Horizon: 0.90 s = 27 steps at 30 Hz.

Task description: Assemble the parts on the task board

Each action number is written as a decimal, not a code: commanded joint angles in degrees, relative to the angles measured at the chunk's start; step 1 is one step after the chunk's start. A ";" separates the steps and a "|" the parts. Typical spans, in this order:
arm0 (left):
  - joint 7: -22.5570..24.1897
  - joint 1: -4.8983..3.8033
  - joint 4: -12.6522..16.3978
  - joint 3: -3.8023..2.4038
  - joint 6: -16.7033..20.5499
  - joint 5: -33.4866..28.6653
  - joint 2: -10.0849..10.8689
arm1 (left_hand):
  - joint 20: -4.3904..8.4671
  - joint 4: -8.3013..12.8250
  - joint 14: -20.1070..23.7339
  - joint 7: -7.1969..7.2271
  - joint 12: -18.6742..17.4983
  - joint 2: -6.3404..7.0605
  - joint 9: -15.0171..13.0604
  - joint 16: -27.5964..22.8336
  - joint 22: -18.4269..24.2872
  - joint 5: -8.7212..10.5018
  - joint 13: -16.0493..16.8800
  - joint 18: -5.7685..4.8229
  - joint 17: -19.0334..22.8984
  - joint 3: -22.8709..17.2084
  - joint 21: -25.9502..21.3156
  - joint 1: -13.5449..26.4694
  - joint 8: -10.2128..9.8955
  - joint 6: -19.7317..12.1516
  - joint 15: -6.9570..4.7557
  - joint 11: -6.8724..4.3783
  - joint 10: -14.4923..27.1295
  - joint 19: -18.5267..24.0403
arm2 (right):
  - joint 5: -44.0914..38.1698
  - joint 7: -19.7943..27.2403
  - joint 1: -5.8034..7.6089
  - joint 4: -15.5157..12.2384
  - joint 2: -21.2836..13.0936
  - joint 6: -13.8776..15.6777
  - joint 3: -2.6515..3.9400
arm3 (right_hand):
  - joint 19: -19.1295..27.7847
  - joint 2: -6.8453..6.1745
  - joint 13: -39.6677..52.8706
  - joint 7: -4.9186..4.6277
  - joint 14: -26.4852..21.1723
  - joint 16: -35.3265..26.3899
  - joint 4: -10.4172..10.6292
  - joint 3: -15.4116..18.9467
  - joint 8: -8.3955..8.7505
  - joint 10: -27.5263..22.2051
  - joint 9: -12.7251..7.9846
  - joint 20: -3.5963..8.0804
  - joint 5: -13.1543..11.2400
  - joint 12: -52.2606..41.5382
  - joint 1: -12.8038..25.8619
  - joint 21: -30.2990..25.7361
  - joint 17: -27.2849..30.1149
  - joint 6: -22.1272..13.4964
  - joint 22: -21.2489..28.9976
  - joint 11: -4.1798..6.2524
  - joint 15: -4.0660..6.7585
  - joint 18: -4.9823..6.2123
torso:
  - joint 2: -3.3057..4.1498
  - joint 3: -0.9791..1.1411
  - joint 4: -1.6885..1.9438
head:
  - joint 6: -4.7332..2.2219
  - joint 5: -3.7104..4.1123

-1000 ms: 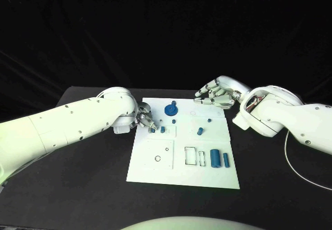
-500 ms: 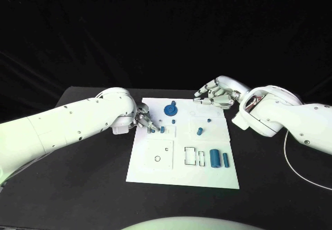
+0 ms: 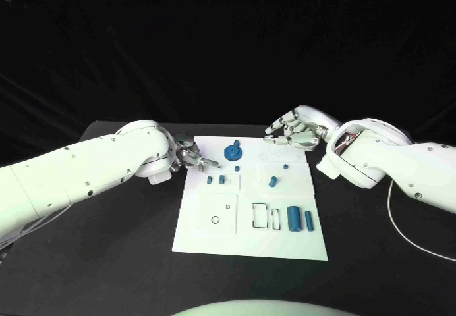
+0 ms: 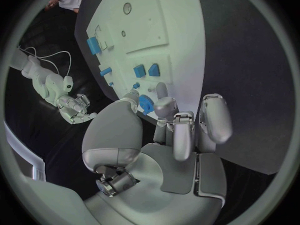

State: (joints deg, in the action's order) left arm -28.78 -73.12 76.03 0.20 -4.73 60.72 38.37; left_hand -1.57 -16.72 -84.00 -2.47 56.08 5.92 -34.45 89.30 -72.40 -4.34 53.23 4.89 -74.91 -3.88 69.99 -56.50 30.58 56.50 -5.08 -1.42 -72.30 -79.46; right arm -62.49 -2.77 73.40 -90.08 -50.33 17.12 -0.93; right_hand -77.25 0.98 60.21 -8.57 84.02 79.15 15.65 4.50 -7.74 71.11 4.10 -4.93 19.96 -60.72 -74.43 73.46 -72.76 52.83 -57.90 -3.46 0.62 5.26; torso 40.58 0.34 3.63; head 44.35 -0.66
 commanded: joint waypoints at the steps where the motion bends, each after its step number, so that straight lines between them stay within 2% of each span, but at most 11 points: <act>1: 8.58 -0.13 0.61 -0.12 9.39 -7.24 0.46 | -0.63 -0.08 -3.97 -1.29 -8.55 -0.80 0.43 -3.64 5.06 -0.59 -8.54 1.65 -9.44 2.07 -6.63 -0.72 -0.94 -3.37 1.32 1.16 6.39 3.64 | -0.05 0.52 -0.10 0.11 0.10 -0.10 -0.01 | 0.41 0.36 -0.05 0.06 2.58 -0.30 -0.10 0.30 -0.21 -0.08 -0.07 0.13 0.39 -0.09 -0.05 -0.24 0.05 0.02 0.05 -0.01 0.47 0.78 | 0.09 -0.01 -0.07 | -0.03 0.10; 2: 10.32 -0.14 0.65 -0.13 9.69 -7.74 0.54 | -1.10 -0.06 -2.65 -2.05 -9.59 -1.22 0.71 -6.07 8.08 -0.86 -9.38 2.32 -6.52 2.50 -10.57 -1.55 -1.31 -4.97 1.94 1.78 8.17 6.01 | -0.05 0.51 -0.11 0.13 0.09 -0.10 -0.01 | 0.41 0.36 -0.05 0.06 2.58 -0.30 -0.10 0.30 -0.21 -0.08 -0.07 0.13 0.39 -0.09 -0.05 -0.24 0.05 0.02 0.05 -0.01 0.47 0.78 | 0.09 0.02 -0.07 | -0.07 0.12; 4: 14.12 -0.15 0.68 -0.13 9.87 -7.43 0.55 | -2.60 1.19 4.42 -4.55 -12.44 -2.82 1.63 -16.44 20.03 -2.20 -11.13 4.68 4.69 1.87 -26.81 -6.64 -2.43 -9.40 4.13 3.89 14.36 16.78 | -0.04 0.52 -0.14 0.15 0.10 -0.09 -0.02 | 0.43 0.36 -0.05 0.06 2.58 -0.32 -0.10 0.31 -0.21 -0.09 -0.07 0.13 0.40 -0.08 -0.05 -0.27 0.08 0.02 0.10 -0.01 0.47 0.79 | 0.06 0.02 -0.04 | -0.11 0.14; 5: 15.63 -0.15 0.69 -0.12 9.99 -6.63 0.48 | -3.08 2.54 8.59 -5.24 -13.85 -3.29 2.06 -21.80 20.95 -2.76 -11.99 4.57 9.98 0.74 -28.68 -10.24 -2.97 -11.11 4.88 5.31 17.05 18.58 | -0.04 0.52 -0.15 0.16 0.10 -0.08 -0.02 | 0.45 0.36 -0.06 0.05 2.57 -0.33 -0.10 0.32 -0.21 -0.10 -0.07 0.13 0.40 -0.07 -0.06 -0.28 0.09 0.02 0.12 -0.01 0.47 0.79 | 0.06 0.03 -0.05 | -0.14 0.12; 7: 19.31 -0.14 0.60 0.00 10.41 -3.98 0.07 | -4.28 4.62 17.01 -6.71 -16.63 -4.12 2.95 -32.51 23.06 -3.38 -14.31 4.27 20.16 -1.57 -32.41 -16.43 -3.39 -13.11 6.27 6.71 21.05 21.42 | -0.04 0.53 -0.17 0.17 0.10 -0.05 -0.02 | 0.47 0.43 -0.09 0.05 2.57 -0.34 -0.13 0.31 -0.22 -0.13 -0.07 0.13 0.45 -0.04 -0.18 -0.32 0.08 0.01 0.17 -0.01 0.47 0.80 | 0.04 0.02 -0.02 | -0.28 0.20; 9: 22.66 -0.10 0.28 0.25 11.12 -1.90 -0.58 | -5.15 6.53 22.92 -7.43 -19.98 -3.73 4.60 -39.75 25.21 -3.28 -17.54 4.33 26.43 -3.64 -35.85 -21.72 -4.45 -14.06 7.26 7.25 23.64 23.59 | -0.04 0.56 -0.18 0.18 0.13 -0.01 -0.02 | 0.50 0.60 -0.08 0.05 2.55 -0.37 -0.16 0.29 -0.24 -0.15 -0.07 0.13 0.55 -0.05 -0.38 -0.36 0.10 -0.01 0.22 -0.01 0.47 0.81 | 0.01 -0.07 0.05 | -0.36 0.27; 11: 25.68 0.04 -0.24 0.53 11.62 -0.32 -1.41 | -6.06 7.46 24.93 -7.57 -24.11 -3.40 7.63 -42.48 26.91 -3.08 -21.60 4.28 28.64 -6.10 -38.36 -25.52 -7.35 -14.22 7.48 8.05 25.29 24.81 | -0.03 0.58 -0.19 0.20 0.18 0.02 -0.02 | 0.52 0.70 -0.11 0.04 2.55 -0.40 -0.18 0.27 -0.24 -0.19 -0.08 0.13 0.62 -0.02 -0.50 -0.38 0.13 -0.02 0.24 -0.01 0.47 0.81 | 0.01 -0.06 0.02 | -0.46 0.18; 13: 28.31 0.33 -0.89 0.79 12.32 1.65 -2.34 | -7.07 7.71 24.58 -6.46 -30.59 -1.44 13.59 -44.48 28.63 -2.60 -28.99 4.85 31.77 -8.56 -40.38 -27.95 -13.49 -14.73 8.39 8.98 25.55 24.17 | -0.03 0.60 -0.20 0.22 0.25 0.05 -0.03 | 0.52 0.96 -0.16 0.04 2.55 -0.41 -0.26 0.20 -0.27 -0.24 -0.08 0.13 0.76 0.03 -0.84 -0.38 0.11 -0.03 0.22 0.00 0.47 0.80 | 0.03 -0.04 -0.06 | -0.60 0.13; 15: 30.30 0.76 -1.65 1.01 12.90 3.89 -3.30 | -7.13 8.80 24.40 -6.67 -32.84 -0.40 16.47 -45.27 29.16 -2.71 -32.70 5.48 33.50 -9.72 -41.00 -29.52 -15.83 -13.41 8.63 8.76 24.21 23.74 | -0.03 0.61 -0.21 0.25 0.31 0.08 -0.03 | 0.55 1.35 -0.19 0.03 2.54 -0.47 -0.51 0.00 -0.30 -0.31 -0.09 0.14 0.96 0.06 -1.52 -0.44 0.15 -0.06 0.29 0.01 0.48 0.82 | 0.03 -0.08 -0.08 | -0.80 0.27; 21: 33.01 2.35 -3.42 1.41 15.04 12.94 -5.54 | -6.97 10.80 22.92 -7.09 -34.98 0.68 20.97 -45.41 29.22 -2.71 -38.58 5.58 36.31 -10.80 -41.01 -30.59 -18.44 -9.17 7.92 8.59 21.40 22.42 | -0.03 0.65 -0.23 0.28 0.47 0.18 -0.03 | 0.56 1.87 -0.22 0.00 2.54 -0.51 -0.78 -0.29 -0.33 -0.36 -0.10 0.15 1.13 0.08 -2.32 -0.50 0.15 -0.12 0.36 0.00 0.49 0.82 | 0.09 -0.08 -0.05 | -1.05 0.67; 27: 31.76 3.32 -4.83 1.53 15.88 20.32 -6.98 | -6.13 10.49 16.40 -6.77 -35.26 1.92 23.81 -40.41 28.33 -2.31 -41.90 5.69 35.18 -9.88 -38.85 -28.13 -19.94 -6.24 6.84 7.55 17.84 17.56 | -0.03 0.91 -0.27 0.24 0.40 0.56 -0.03 | 0.44 1.94 -0.08 -0.02 2.64 -0.34 -1.68 -0.65 -0.37 -0.28 -0.11 0.18 1.15 -0.08 -3.79 -0.41 -0.16 -0.16 0.18 0.03 0.51 0.79 | 0.01 -0.10 0.05 | -1.11 0.87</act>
State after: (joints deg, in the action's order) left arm 1.44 -69.87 71.48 1.75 9.29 73.82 31.65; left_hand -7.76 -6.13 -66.89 -9.23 20.96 7.88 -10.87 48.10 -44.01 -6.82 11.53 9.83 -39.28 -14.09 30.92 -85.40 10.78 49.84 1.86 6.21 -54.14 -61.43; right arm -62.41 -2.58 73.19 -89.80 -49.94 17.23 -0.96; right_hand -77.04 2.94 60.07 -8.57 84.02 78.93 14.22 3.87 -7.74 71.11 4.04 -4.72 20.85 -60.72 -77.84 73.21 -72.84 52.83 -57.66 -3.46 0.62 5.27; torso 40.65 0.25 3.58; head 43.28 0.13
